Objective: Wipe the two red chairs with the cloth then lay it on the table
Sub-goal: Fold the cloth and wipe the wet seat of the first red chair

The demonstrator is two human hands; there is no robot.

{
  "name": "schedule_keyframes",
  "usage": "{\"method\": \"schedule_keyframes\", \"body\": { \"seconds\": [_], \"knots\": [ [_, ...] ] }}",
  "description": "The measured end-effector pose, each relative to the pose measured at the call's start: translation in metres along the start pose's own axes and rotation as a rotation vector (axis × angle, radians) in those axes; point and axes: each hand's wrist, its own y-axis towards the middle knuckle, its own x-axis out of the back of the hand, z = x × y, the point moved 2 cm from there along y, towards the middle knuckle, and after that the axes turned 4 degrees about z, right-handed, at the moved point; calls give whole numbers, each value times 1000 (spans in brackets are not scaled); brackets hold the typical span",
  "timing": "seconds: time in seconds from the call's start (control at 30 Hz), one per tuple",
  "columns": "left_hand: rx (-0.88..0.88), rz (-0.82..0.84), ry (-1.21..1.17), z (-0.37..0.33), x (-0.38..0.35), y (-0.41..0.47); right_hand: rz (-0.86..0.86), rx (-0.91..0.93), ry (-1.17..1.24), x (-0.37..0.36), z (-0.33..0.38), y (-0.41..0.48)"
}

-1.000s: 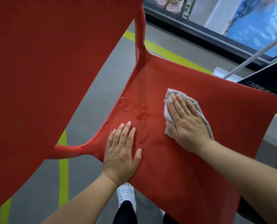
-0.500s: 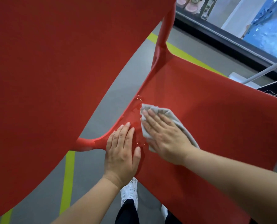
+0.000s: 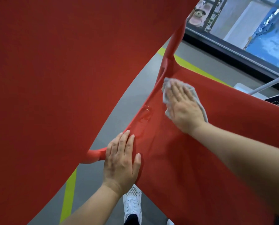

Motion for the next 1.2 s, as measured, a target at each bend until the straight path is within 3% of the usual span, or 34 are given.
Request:
{"method": "schedule_keyframes", "body": {
  "seconds": [0.13, 0.2, 0.3, 0.4, 0.63, 0.97, 1.2],
  "knots": [
    [-14, 0, -10, 0, -1, -3, -69, -214, 75, 1, 4, 25],
    [-37, -5, -17, 2, 0, -5, 16, -122, 67, -2, 21, 23],
    [-76, -21, -38, 4, 2, -10, 190, 156, 35, -11, 61, 4],
    [-79, -70, -107, 9, 5, -20, 217, 296, 114, -16, 95, -17],
    [-105, -100, -238, 27, 6, -59, 253, 404, 299, -20, 132, -48],
    [-73, -157, -239, 19, 5, -81, 289, 649, 159, -26, 118, -106],
    [-56, 5, -117, -26, -11, -92, 254, 561, 217, -30, 78, -192]
  ]
}}
